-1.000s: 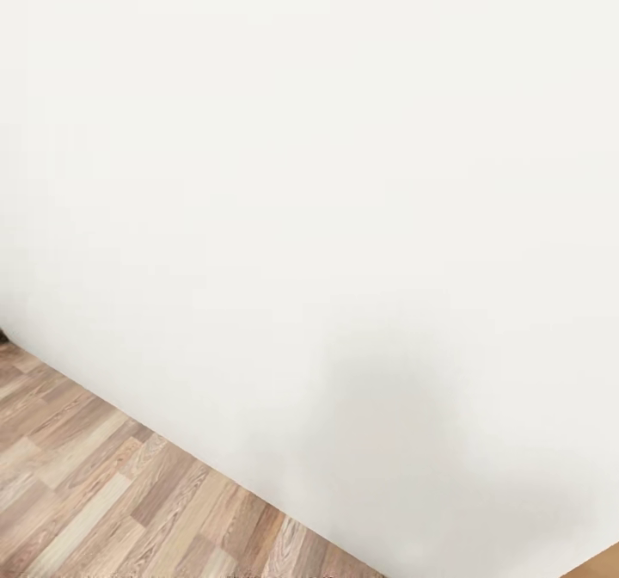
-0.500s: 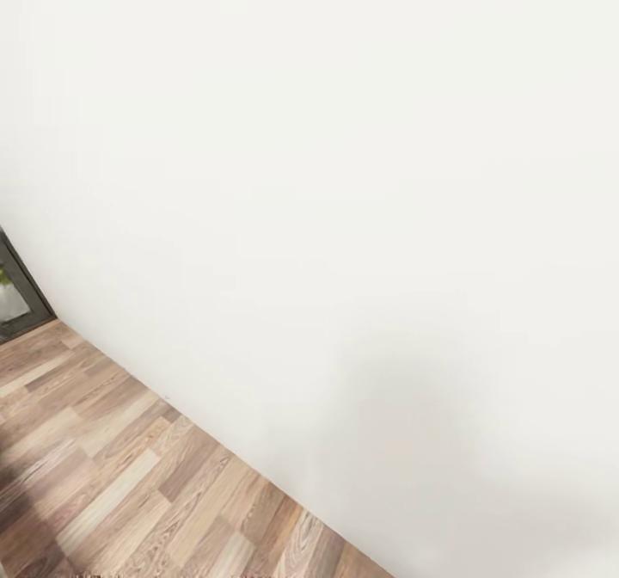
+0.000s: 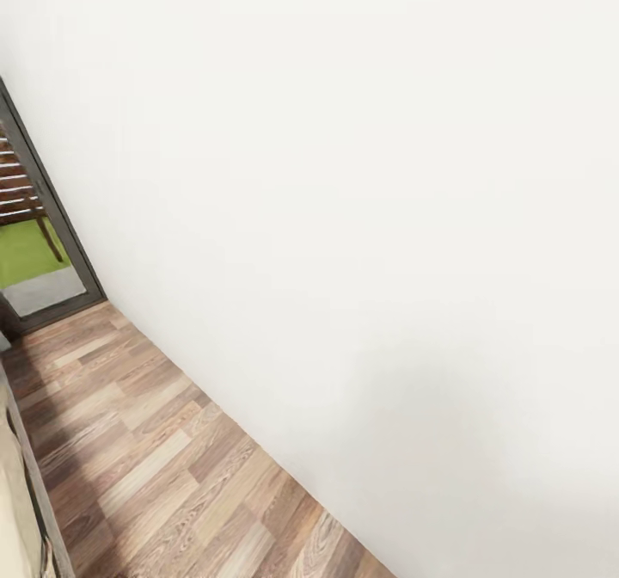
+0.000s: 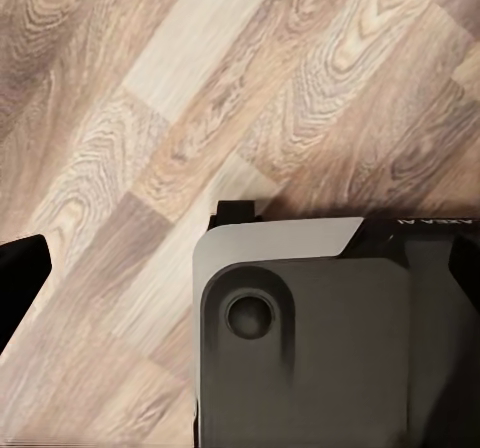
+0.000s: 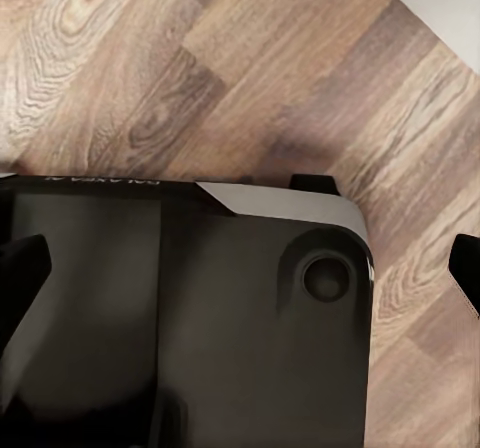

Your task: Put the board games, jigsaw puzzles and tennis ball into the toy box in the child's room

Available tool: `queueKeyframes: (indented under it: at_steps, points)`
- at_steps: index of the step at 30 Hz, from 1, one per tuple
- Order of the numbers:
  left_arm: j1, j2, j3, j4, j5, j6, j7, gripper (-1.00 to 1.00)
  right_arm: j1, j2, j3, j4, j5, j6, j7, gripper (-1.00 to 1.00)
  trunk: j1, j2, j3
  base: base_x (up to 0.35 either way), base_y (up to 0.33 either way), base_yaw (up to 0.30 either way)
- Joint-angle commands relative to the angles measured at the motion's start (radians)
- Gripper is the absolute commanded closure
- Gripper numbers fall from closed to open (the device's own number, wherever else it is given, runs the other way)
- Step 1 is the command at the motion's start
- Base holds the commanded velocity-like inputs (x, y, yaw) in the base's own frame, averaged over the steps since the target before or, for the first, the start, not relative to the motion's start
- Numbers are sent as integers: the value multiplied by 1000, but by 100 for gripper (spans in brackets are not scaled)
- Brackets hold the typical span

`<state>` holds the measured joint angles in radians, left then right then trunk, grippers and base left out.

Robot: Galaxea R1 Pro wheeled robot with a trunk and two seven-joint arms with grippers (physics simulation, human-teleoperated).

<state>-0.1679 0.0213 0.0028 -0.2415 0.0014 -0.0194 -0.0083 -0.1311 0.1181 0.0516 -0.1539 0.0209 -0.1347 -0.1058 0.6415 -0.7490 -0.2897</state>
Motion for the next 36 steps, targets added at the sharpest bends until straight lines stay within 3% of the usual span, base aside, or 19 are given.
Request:
queueKeyframes:
  at_steps: [1,20,36]
  points:
    - [-1,0,0,1,0,-2,-1,-100,-1,0,5,1,2,-2,-6,-100,0,-1,-1,0,-87,278]
    - [-1,-2,0,1,3,-1,-2,-100,0,0,6,1,2,-2,-6,-100,0,-1,-1,0,-25,280]
    - [-1,-12,0,24,0,3,4,-100,0,1,5,1,1,-29,-6,-100,-61,111,49,-36,0,293]
